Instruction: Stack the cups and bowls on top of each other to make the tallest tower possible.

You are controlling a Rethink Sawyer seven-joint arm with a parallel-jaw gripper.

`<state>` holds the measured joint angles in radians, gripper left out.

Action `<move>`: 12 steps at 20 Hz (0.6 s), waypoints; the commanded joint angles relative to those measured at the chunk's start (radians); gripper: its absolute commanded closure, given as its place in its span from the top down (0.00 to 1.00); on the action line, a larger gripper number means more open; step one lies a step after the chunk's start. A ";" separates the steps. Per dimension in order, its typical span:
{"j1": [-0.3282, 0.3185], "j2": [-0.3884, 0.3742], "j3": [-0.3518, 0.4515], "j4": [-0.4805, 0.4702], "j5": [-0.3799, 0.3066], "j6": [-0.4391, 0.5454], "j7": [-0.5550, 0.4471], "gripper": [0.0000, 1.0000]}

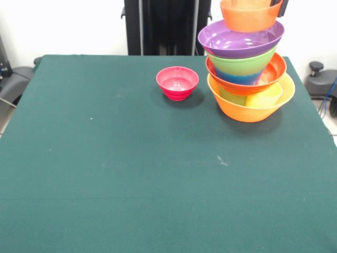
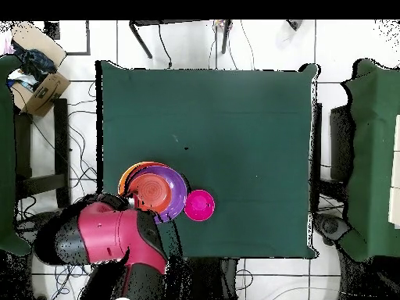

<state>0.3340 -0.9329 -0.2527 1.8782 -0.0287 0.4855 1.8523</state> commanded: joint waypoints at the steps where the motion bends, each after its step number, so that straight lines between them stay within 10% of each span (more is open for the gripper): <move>1: 0.029 0.057 0.016 0.064 -0.006 -0.031 0.207 0.00; 12: 0.053 0.084 0.008 0.101 0.000 -0.088 0.217 0.00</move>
<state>0.3707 -0.8947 -0.2676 1.8917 -0.0283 0.4599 1.8525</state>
